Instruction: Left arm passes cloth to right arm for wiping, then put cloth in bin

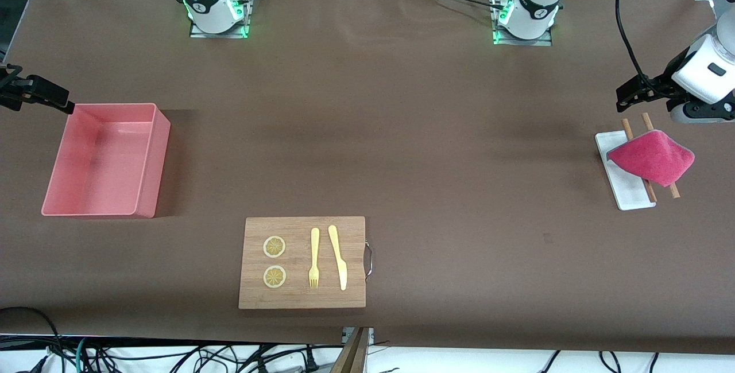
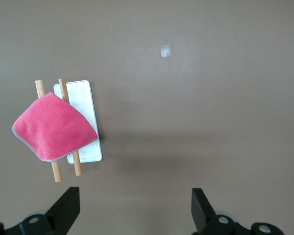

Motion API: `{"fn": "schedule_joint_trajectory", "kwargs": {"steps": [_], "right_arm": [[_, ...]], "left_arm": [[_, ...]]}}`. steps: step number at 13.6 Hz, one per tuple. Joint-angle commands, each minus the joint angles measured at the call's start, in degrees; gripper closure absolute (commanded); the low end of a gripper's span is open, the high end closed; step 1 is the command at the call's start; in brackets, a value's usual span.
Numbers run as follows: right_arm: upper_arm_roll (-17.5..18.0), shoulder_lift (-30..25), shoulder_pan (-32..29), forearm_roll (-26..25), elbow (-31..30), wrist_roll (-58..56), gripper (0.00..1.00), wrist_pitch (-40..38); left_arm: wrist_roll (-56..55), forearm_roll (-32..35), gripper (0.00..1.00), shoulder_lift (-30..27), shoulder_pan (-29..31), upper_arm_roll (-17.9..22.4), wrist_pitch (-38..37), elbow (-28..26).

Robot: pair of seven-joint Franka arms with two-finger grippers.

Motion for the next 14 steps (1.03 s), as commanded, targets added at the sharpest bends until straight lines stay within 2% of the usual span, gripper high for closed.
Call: {"fn": "schedule_joint_trajectory", "kwargs": {"steps": [1,5,8,14], "right_arm": [[-0.02,0.04,-0.14,0.77,0.53,-0.84,0.00,-0.09],[-0.02,0.13,-0.14,0.85,0.53,-0.84,0.00,-0.09],[-0.02,0.04,-0.14,0.77,0.53,-0.84,0.00,-0.09],[-0.02,0.22,-0.14,0.85,0.53,-0.84,0.00,-0.09]], "left_arm": [[1.27,-1.28,0.00,1.15,0.74,0.08,-0.37,2.08],[1.36,-0.76,0.00,2.03,1.18,-0.36,-0.19,2.52],[1.09,-0.49,0.00,3.08,0.83,-1.41,-0.28,4.80],[0.83,-0.49,0.00,3.09,0.83,-1.85,-1.51,4.81]]}}
